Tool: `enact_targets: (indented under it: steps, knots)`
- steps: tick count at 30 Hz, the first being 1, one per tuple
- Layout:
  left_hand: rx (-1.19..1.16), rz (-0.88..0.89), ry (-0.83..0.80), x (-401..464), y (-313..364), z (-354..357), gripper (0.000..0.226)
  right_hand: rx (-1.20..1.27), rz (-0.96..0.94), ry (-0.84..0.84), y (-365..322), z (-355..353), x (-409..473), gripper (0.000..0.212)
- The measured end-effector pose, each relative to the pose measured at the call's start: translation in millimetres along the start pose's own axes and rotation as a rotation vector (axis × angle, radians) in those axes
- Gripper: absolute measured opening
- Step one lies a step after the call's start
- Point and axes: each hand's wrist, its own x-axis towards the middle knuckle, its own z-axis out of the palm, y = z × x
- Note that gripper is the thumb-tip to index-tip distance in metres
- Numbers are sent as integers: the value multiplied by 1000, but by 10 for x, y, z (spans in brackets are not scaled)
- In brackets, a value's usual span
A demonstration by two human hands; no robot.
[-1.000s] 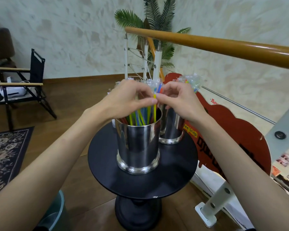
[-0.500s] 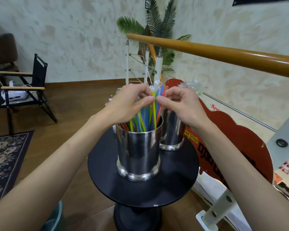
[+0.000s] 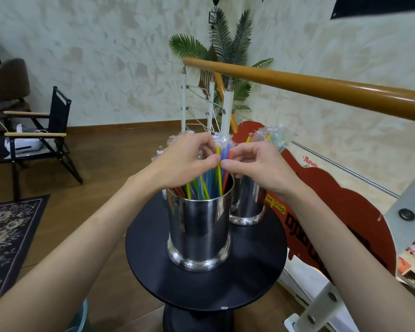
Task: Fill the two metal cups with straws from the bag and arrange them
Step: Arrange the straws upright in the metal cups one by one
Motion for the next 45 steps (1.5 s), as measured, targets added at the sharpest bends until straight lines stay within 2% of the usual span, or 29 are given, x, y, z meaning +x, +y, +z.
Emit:
enact_targets:
  steps: [5,10,14,18,21,26,31,34,36,38,42,45]
  knots:
    - [-62,-13,15,-5,16,-19,8,-75,4,-58,2,-7,-11,9]
    - [-37,6,29,-13,20,-60,6,-118,-35,-27,-42,-46,19,8]
    - [65,40,86,-41,61,-188,13,-72,-75,61,-130,-91,48,13]
    - [228,81,83,-49,63,-252,13,-52,-150,111,-268,-118,70,7]
    - [324,103,40,-45,36,-176,23,-39,-205,151,-343,-95,95,15]
    - [481,110,-62,-6,17,-28,54,-12,-257,180,-441,-19,99,4]
    - [395,80,-93,41,-39,25,51,17,-276,237,-410,28,102,9]
    - [366,38,-100,58,-51,26,41,70,-269,256,-352,27,96,16]
    - [307,26,-93,75,-43,2,37,-15,-320,254,-328,-29,77,17]
    - [269,14,-91,90,-38,-22,36,-208,-398,168,-308,-86,56,13]
    - [296,3,-140,104,-5,-28,35,-512,-455,15,-269,-47,46,34]
    - [275,22,-148,82,18,-52,39,-580,-498,25,-227,-17,71,40]
